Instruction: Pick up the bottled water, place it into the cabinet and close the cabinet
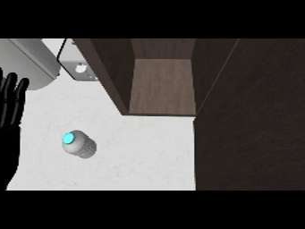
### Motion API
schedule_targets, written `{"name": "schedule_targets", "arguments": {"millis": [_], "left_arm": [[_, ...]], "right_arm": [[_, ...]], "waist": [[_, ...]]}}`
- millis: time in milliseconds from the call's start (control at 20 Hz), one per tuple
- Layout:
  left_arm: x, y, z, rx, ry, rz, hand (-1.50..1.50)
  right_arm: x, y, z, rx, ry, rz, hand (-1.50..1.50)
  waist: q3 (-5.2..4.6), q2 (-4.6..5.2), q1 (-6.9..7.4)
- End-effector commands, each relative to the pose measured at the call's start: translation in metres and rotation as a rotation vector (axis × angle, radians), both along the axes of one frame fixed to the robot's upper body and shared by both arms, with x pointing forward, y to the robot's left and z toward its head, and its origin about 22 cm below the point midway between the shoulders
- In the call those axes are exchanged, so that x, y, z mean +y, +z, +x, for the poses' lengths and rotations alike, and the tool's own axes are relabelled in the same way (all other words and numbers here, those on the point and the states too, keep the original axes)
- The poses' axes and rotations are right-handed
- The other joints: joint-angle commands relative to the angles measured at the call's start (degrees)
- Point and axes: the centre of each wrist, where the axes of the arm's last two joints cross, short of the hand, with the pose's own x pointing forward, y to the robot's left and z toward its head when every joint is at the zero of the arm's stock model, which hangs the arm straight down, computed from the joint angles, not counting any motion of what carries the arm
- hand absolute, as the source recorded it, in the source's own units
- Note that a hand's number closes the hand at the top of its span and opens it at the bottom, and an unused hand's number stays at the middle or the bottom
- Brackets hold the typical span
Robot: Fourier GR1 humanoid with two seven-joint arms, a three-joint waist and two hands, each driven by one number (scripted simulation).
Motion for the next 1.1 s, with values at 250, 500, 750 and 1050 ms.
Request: {"name": "schedule_targets", "arguments": {"millis": [250, 500, 750, 1050], "left_arm": [[0.011, 0.007, 0.015, 0.019, -0.616, 0.122, -1.5], [0.055, -0.021, -0.001, 0.352, -0.736, 0.125, -1.5], [0.095, 0.002, 0.001, 0.377, -0.753, 0.119, -1.5], [0.112, 0.007, -0.019, 0.413, -0.702, 0.153, -1.5]], "right_arm": [[0.009, 0.011, -0.016, -0.1, 0.031, 0.1, -1.5], [0.019, -0.004, -0.05, 0.203, 0.1, 0.151, -1.5], [0.012, 0.016, -0.075, 0.208, 0.091, 0.165, -1.5], [0.014, 0.031, -0.115, 0.221, 0.088, 0.156, -1.5]], "waist": [[-1.17, -0.75, -4.09], [-1.04, -1.07, -2.2], [-0.93, -0.8, -1.56], [-0.92, -0.85, -1.56]]}}
